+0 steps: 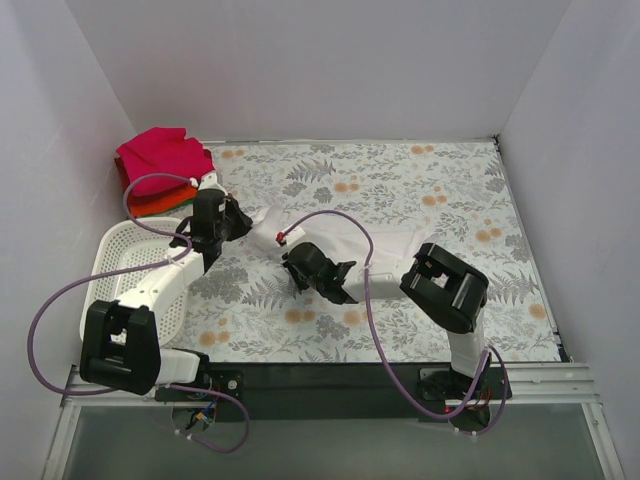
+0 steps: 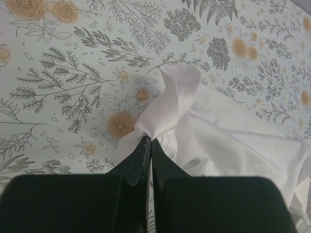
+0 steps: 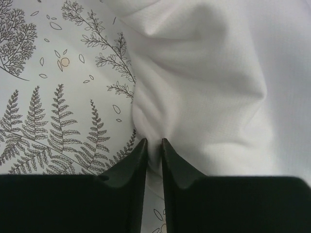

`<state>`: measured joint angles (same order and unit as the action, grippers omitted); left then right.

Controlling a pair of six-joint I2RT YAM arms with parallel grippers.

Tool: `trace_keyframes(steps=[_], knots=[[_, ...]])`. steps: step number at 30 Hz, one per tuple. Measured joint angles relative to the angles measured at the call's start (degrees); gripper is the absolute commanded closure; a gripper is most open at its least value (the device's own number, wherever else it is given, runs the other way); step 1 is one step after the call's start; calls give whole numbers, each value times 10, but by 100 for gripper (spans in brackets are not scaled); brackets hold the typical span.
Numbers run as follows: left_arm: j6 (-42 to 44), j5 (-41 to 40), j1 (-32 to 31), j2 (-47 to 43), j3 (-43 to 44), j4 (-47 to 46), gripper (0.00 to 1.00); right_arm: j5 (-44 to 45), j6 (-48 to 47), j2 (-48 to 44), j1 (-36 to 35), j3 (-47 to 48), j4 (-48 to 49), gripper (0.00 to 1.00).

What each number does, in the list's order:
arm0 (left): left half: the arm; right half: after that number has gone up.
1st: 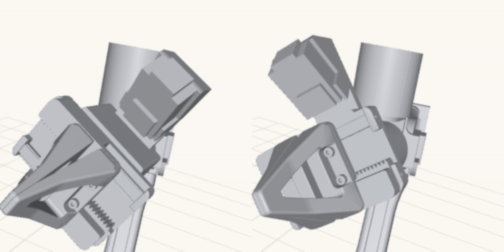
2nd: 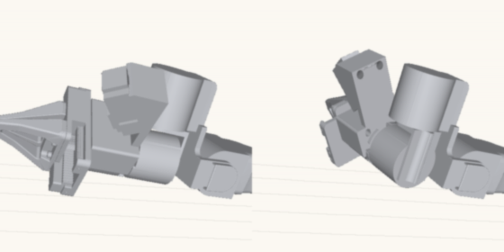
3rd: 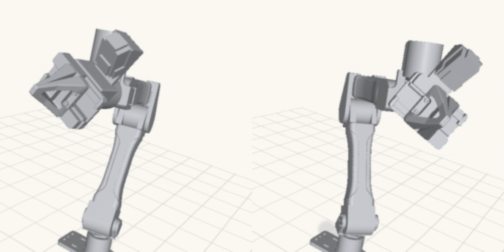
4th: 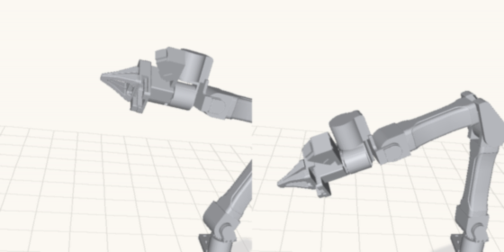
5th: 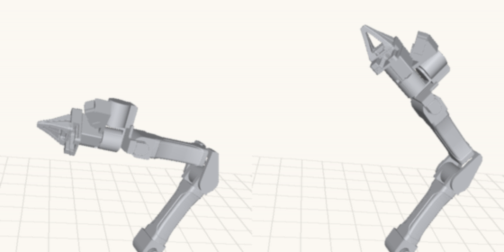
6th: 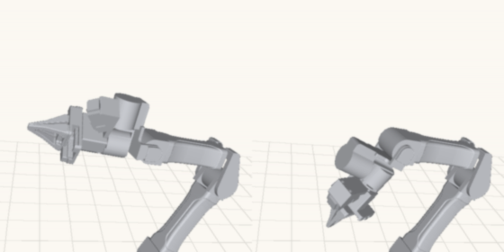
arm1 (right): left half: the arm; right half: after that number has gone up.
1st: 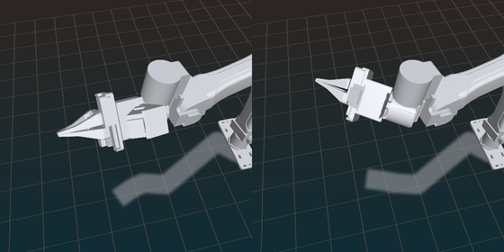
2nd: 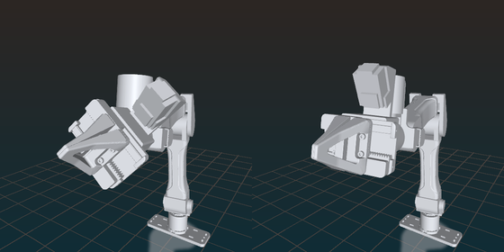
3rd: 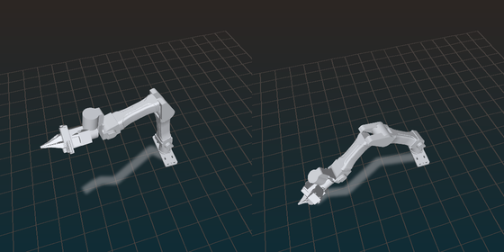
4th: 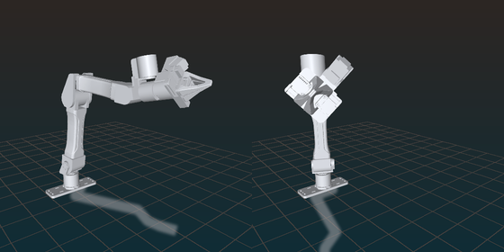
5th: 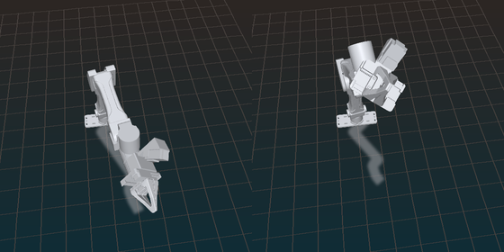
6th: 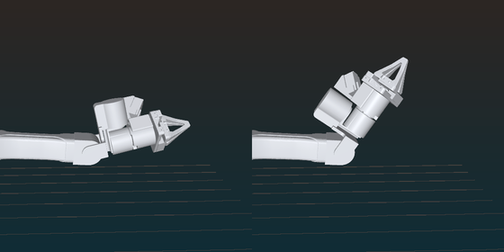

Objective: Fold and stack the t-shirts
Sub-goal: Flatten the tshirt out

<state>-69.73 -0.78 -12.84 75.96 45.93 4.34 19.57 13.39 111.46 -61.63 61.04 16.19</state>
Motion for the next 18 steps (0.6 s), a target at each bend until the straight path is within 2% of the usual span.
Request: trace_keyframes(steps=[1, 5, 9, 11, 15, 18], knots=[[-2, 0, 0, -1, -2, 0, 100, 6, 0, -1, 0, -3, 3, 98], [-16, 13, 0, -16, -19, -1, 100, 24, 6, -20, 0, -23, -4, 99], [-56, 37, -16, -66, -79, -25, 100, 63, 10, -89, 0, -76, -63, 99], [-82, 26, -72, -99, -115, -44, 100, 89, 13, -134, 3, -98, -103, 99], [-129, -4, -243, -107, -142, -82, 100, 144, 26, -222, 26, -128, -170, 99], [-169, -24, -306, -105, -169, -115, 100, 182, 39, -288, 59, -163, -209, 99]])
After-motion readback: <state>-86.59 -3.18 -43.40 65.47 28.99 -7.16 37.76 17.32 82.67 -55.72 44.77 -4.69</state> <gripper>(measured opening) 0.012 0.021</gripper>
